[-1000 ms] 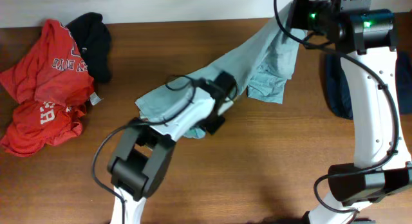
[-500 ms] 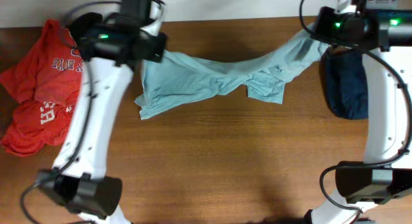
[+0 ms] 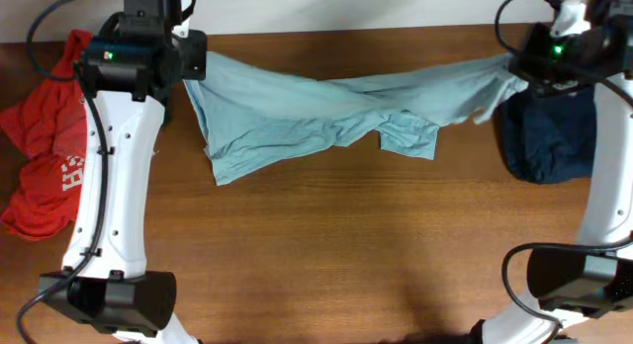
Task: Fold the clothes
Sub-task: 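Lift and stretch the t-shirt between both grippers, then lay it flat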
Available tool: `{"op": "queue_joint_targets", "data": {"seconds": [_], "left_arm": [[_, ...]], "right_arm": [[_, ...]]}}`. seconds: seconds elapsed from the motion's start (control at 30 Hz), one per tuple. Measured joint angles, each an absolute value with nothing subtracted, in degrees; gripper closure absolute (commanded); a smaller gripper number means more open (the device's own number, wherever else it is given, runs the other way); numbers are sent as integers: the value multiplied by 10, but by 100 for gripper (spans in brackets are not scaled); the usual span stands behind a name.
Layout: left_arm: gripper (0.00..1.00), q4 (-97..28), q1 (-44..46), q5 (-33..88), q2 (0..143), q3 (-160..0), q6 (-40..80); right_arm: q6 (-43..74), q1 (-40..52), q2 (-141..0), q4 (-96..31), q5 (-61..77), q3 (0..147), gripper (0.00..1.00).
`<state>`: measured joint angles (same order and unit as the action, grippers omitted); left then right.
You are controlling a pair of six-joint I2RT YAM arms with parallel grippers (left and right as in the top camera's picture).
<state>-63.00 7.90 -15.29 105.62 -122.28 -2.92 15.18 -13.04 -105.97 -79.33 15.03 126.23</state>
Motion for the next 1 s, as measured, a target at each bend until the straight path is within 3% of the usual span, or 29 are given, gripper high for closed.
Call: {"op": "queue_joint_targets", "data": {"seconds": [0.5,1.0], "left_arm": [[100,-636,79,-166,996,-1257,-29],[99,-684,79,-137,798,-1268,-17]], "right_arm": [[132,-137,-1040,-867,187,1262,96],[130,-137,-736,-926,196,1266,95]]}}
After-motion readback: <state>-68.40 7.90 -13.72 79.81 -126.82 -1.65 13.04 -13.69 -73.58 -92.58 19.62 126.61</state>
